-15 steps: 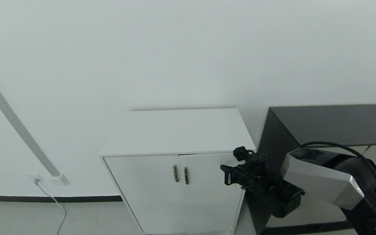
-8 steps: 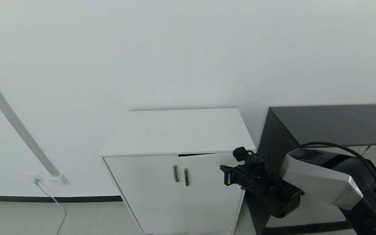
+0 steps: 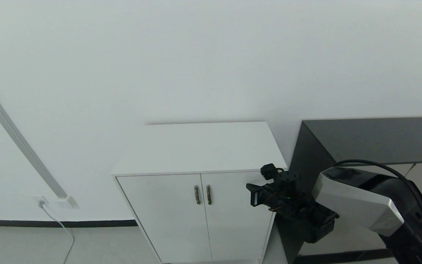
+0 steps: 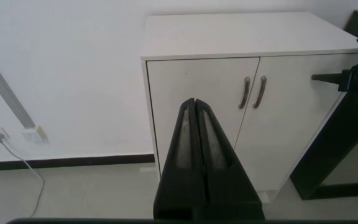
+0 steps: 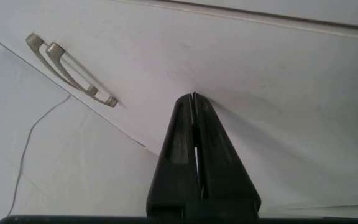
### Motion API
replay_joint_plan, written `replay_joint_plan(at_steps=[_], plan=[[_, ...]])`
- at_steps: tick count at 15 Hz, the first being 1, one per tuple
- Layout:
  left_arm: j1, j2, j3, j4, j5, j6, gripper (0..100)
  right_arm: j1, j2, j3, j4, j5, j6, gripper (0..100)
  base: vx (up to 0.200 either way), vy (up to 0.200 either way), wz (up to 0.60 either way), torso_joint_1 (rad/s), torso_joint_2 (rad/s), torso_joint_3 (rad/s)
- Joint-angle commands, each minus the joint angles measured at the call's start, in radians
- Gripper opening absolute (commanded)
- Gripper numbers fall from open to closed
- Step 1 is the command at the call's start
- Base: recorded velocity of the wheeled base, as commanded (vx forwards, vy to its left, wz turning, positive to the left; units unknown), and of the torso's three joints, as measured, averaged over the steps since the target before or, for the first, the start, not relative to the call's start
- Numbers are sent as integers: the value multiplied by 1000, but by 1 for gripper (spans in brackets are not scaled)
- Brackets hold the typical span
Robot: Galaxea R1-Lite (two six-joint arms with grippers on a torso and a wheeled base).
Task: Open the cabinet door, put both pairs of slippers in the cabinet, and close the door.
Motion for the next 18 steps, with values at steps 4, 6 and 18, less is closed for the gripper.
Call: replay_joint_plan(at_steps=[4, 6, 18], plan=[[0, 1, 0, 0, 0, 0, 0, 1, 14, -16, 0, 0, 0, 0, 0, 0, 0, 0, 0, 0], [0, 1, 0, 0, 0, 0, 0, 1, 8, -4, -3, 0, 0, 0, 0, 0, 0, 0, 0, 0], [0, 1, 0, 0, 2, 0, 0, -159, -892, 797, -68, -251, -140, 0, 0, 0, 0, 0, 0, 0]])
